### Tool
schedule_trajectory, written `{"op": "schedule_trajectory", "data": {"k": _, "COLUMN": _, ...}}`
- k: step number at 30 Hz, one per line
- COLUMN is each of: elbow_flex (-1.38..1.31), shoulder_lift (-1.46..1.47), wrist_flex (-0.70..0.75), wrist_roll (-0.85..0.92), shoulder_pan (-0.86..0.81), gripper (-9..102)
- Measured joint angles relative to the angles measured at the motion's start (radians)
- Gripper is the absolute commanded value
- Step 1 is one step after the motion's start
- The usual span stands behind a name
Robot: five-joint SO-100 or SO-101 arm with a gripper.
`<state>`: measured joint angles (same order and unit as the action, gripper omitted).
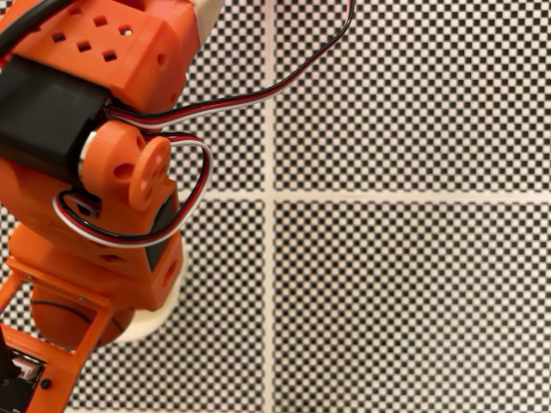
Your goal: Grasp basketball and place into cup.
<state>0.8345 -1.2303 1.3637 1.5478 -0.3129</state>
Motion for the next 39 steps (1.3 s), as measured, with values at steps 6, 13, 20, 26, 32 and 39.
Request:
{"op": "schedule_trajectory", "data": {"k": 6, "elbow_flex": -0.003, "shoulder_lift": 0.006, "wrist_flex": 0.0, "wrist_roll": 0.0, "shoulder_pan": 0.008, "gripper": 40}}
{"op": "schedule_trajectory", "data": {"k": 13, "elbow_flex": -0.012, "shoulder_lift": 0.006, "wrist_flex": 0.0, "wrist_roll": -0.012, "shoulder_pan": 0.02, "gripper": 38}}
{"op": "schedule_trajectory", "data": {"k": 20, "elbow_flex": -0.009, "shoulder_lift": -0.009, "wrist_flex": 0.043, "wrist_roll": -0.021, "shoulder_pan": 0.058, "gripper": 38}}
{"op": "schedule_trajectory", "data": {"k": 26, "elbow_flex": 0.112, "shoulder_lift": -0.204, "wrist_flex": 0.077, "wrist_roll": -0.006, "shoulder_pan": 0.141, "gripper": 36}}
{"op": "schedule_trajectory", "data": {"k": 32, "elbow_flex": 0.285, "shoulder_lift": -0.492, "wrist_flex": 0.115, "wrist_roll": -0.015, "shoulder_pan": 0.241, "gripper": 34}}
{"op": "schedule_trajectory", "data": {"k": 39, "elbow_flex": 0.744, "shoulder_lift": -1.062, "wrist_flex": 0.118, "wrist_roll": -0.029, "shoulder_pan": 0.348, "gripper": 34}}
